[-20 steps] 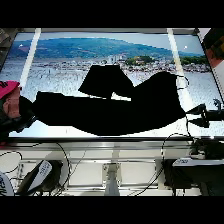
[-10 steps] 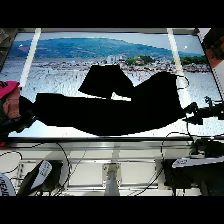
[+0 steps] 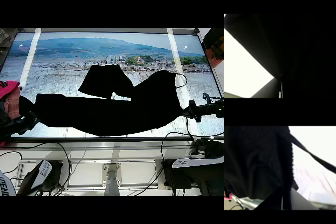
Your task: Fold the clothes and pants, and hang the long-sleeved shirts on hangers.
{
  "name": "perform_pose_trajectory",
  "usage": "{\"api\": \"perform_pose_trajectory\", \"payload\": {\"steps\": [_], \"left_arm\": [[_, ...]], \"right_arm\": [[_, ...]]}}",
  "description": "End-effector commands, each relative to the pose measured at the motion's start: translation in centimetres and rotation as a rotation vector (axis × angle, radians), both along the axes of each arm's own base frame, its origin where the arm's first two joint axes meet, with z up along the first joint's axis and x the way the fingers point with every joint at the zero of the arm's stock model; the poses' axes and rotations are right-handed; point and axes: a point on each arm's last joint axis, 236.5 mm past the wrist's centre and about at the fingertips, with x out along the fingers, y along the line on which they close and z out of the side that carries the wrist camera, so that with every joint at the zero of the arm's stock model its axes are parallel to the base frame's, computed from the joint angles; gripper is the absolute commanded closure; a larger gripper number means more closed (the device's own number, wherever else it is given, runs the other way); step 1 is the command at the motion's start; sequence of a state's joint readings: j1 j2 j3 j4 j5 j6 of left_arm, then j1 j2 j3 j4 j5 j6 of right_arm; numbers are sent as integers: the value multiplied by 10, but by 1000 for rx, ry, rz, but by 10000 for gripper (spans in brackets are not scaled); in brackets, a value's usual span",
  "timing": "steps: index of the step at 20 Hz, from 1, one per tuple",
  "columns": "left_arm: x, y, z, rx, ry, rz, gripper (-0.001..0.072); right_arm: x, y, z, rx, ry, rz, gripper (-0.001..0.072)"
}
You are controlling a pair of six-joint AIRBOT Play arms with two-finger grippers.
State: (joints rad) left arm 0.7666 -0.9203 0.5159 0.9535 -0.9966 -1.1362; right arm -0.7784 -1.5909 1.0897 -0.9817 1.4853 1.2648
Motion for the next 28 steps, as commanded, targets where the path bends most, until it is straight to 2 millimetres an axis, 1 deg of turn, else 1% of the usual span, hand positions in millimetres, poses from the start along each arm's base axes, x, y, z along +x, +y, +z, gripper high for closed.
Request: {"api": "perform_pose_trajectory", "payload": {"steps": [1, 2, 4, 6, 7, 11, 16, 17, 18, 19, 20, 22, 24, 25, 26, 27, 28], "left_arm": [[-25, 6, -15, 40, 113, -12, 708], [-29, 5, -17, 40, 130, -21, 708], [-28, 2, -17, 25, 126, -19, 708], [-29, -3, -16, 4, 128, -24, 708], [-31, -6, -16, -5, 135, -31, 708], [-41, -11, -20, -16, 176, -63, 708], [-58, -26, -36, -62, 224, -72, 704], [-58, -27, -36, -64, 224, -72, 683], [-56, -27, -35, -65, 220, -70, 517], [-55, -25, -35, -61, 214, -67, 341], [-52, -23, -33, -52, 207, -64, 308], [-43, -14, -21, -28, 180, -62, 308], [-24, -3, 2, -3, 120, -56, 308], [-11, 2, 17, 5, 74, -49, 308], [5, 7, 37, 11, 12, -36, 308], [22, 10, 59, 5, -63, -20, 307], [38, 10, 80, -11, -136, -2, 288]], "right_arm": [[-21, -32, 27, -35, -38, -69, 695], [-29, -47, 36, -44, -49, -114, 695], [-45, -71, 47, -59, -61, -197, 696], [-55, -83, 49, -64, -59, -244, 695], [-58, -85, 49, -65, -55, -251, 696], [-76, -97, 37, -133, 8, -232, 695], [-74, -100, 36, -147, 4, -241, 689], [-72, -101, 36, -147, -1, -250, 653], [-70, -101, 37, -142, -4, -260, 549], [-68, -101, 38, -140, -6, -272, 412], [-66, -105, 42, -148, -15, -275, 323], [-56, -116, 57, -171, -40, -303, 309], [-37, -129, 81, -189, -114, -339, 309], [-25, -133, 95, -191, -168, -352, 309], [-15, -136, 107, -188, -214, -363, 309], [-6, -137, 118, -179, -259, -373, 309], [1, -136, 124, -170, -294, -377, 309]]}}
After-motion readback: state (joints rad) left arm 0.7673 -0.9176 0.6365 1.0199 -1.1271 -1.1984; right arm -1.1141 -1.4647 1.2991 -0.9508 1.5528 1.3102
